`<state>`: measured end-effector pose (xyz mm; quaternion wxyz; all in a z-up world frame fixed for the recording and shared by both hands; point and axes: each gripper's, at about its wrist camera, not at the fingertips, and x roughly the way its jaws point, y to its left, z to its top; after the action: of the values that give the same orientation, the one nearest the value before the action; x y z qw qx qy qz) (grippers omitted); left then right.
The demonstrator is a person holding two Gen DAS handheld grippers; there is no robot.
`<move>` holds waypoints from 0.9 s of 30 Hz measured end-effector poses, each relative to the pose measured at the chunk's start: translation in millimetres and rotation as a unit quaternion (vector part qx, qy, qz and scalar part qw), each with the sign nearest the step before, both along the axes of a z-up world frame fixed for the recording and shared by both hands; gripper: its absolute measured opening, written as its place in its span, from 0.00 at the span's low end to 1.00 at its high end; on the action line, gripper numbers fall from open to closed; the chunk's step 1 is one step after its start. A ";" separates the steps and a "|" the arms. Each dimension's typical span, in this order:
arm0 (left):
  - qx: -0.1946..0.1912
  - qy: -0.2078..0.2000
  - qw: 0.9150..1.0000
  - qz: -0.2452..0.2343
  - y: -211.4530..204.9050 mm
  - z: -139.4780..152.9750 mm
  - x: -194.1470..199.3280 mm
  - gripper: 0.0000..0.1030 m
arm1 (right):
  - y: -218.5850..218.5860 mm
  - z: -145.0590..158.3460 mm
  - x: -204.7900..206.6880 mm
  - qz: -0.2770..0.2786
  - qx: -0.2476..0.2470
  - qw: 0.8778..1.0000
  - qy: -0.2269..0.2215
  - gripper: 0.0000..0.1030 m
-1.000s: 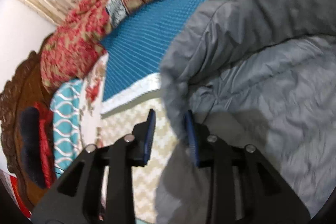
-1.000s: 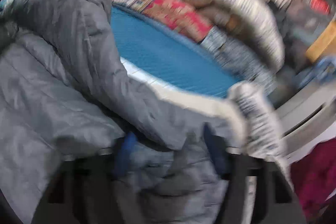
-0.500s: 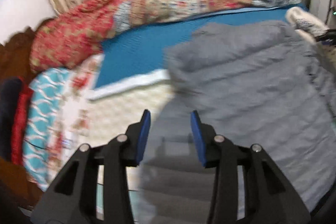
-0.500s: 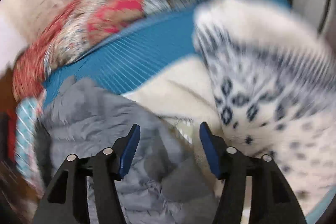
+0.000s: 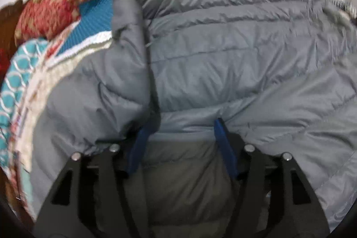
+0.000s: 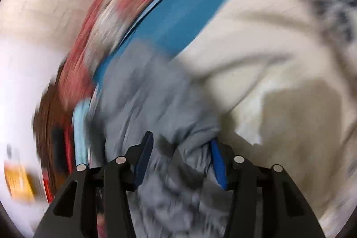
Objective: Fold large clothes
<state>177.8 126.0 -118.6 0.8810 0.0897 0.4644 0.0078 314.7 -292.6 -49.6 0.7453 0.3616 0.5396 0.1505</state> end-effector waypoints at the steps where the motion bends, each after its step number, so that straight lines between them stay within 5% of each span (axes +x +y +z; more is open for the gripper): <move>1: -0.005 -0.004 1.000 0.002 1.8 -1.5 -1.1 0.61 | -12.4 -6.0 9.3 -0.034 0.003 0.999 0.016 0.38; 7: -0.009 -0.012 1.000 0.010 2.2 -4.3 -2.4 0.63 | -36.9 -31.5 47.1 -0.144 -0.006 0.988 0.056 0.36; 8: -0.010 -0.012 1.000 0.011 1.9 -4.2 -1.4 0.64 | -29.4 -24.1 57.0 -0.132 -0.047 0.989 0.048 0.29; 9: -0.011 -0.012 1.000 0.011 2.3 -4.4 -1.2 0.65 | -23.8 -20.0 64.7 -0.119 -0.084 0.988 0.044 0.06; 11: -0.014 -0.013 1.000 0.013 5.1 -4.2 -0.1 0.65 | -16.2 -8.7 73.1 -0.098 -0.100 0.990 0.026 0.03; 15: -0.015 -0.016 1.000 0.014 6.6 -4.3 0.5 0.65 | -26.0 85.9 53.8 -0.102 -0.067 0.985 -0.126 0.03; 17: -0.016 -0.015 1.000 0.014 6.4 -4.6 0.2 0.65 | -61.5 146.6 25.4 -0.140 -0.062 0.965 -0.211 0.03; 20: -0.014 -0.016 1.000 0.014 5.5 -4.4 -0.7 0.66 | -132.7 194.0 -17.5 -0.216 -0.096 0.938 -0.253 0.03; 23: -0.011 -0.016 1.000 0.014 6.6 -4.1 -0.5 0.66 | -199.6 177.3 -51.1 -0.288 -0.111 0.932 -0.190 0.14; 24: -0.010 -0.015 1.000 0.014 6.8 -3.8 0.0 0.66 | -217.6 159.6 -59.3 -0.304 -0.097 0.935 -0.158 0.28; 25: -0.010 -0.013 1.000 0.014 7.1 -3.4 0.3 0.66 | -238.0 125.9 -70.4 -0.320 -0.061 0.940 -0.104 0.46; 27: -0.010 -0.005 1.000 0.014 7.3 -0.8 2.6 0.66 | -261.8 67.4 -94.1 -0.351 0.002 0.936 -0.022 0.55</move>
<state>180.3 133.3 -119.4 0.8838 0.0745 0.4616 0.0154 220.6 -554.4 17.8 0.7618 0.5258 0.3616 -0.1116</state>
